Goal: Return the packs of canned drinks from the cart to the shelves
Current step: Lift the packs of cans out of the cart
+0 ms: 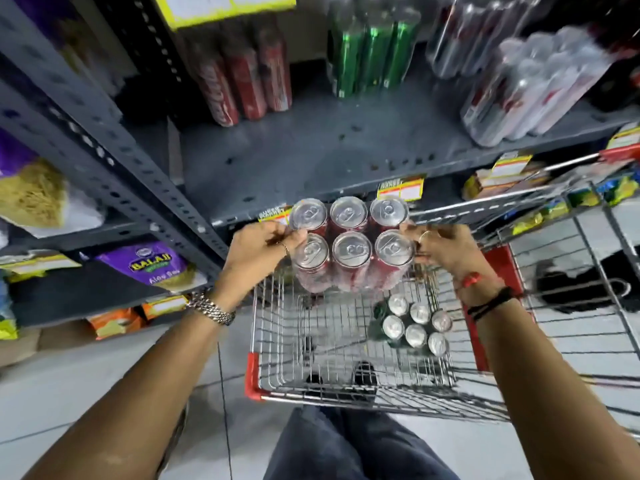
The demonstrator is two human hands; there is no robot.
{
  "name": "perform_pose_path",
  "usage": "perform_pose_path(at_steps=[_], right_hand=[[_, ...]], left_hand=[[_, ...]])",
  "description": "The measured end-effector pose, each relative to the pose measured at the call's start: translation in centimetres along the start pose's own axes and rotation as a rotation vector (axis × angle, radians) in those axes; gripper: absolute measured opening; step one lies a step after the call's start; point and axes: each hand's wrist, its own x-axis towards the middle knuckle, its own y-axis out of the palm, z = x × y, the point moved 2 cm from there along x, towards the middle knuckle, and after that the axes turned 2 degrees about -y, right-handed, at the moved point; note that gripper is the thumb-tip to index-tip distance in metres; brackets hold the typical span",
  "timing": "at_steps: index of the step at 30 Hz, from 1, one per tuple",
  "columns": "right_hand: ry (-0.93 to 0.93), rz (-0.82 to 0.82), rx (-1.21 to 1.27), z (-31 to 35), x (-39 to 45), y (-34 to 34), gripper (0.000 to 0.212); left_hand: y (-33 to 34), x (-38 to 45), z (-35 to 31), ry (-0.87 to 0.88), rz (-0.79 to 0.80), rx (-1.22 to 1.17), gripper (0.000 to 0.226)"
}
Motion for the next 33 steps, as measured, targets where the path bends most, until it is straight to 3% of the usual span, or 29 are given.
perform_pose_path(at_steps=[3,7,9,14,16,19,25,30,31,33], right_hand=[[-0.07,-0.011,0.021,4.8,0.5,0.1,0.021],[-0.161,-0.007,0.059,9.9,2.2,1.7,0.013],[-0.181,-0.001,0.069,11.7,4.2,3.0,0.014],[-0.154,-0.028,0.065,14.3,10.4,7.5,0.041],[-0.144,-0.029,0.056,15.1,12.4,9.4,0.03],[-0.16,0.002,-0.009,16.0,14.3,11.9,0.034],[-0.142,0.024,-0.064,15.8,15.7,14.5,0.046],[-0.12,0.079,-0.003,14.6,15.2,13.1,0.02],[-0.123,0.079,0.048,14.2,14.7,12.3,0.012],[-0.136,0.051,0.119,12.2,14.1,10.3,0.016]], left_hand=[[-2.7,0.8,-3.7,0.058,-0.066,-0.057,0.021],[-4.8,3.4,-6.2,0.063,-0.225,-0.08,0.029],[-5.6,4.9,-6.4,0.041,-0.308,-0.11,0.037],[-6.5,8.2,-5.5,-0.035,-0.462,-0.16,0.041],[-6.9,9.2,-5.2,-0.076,-0.513,-0.18,0.036],[-7.6,10.3,-4.7,-0.118,-0.585,-0.191,0.029],[-8.2,11.7,-2.7,-0.166,-0.583,-0.253,0.024],[-8.0,10.8,-1.7,-0.183,-0.493,-0.466,0.017],[-7.3,10.1,-1.4,-0.191,-0.508,-0.546,0.017],[-5.4,8.5,-0.6,-0.209,-0.587,-0.636,0.016]])
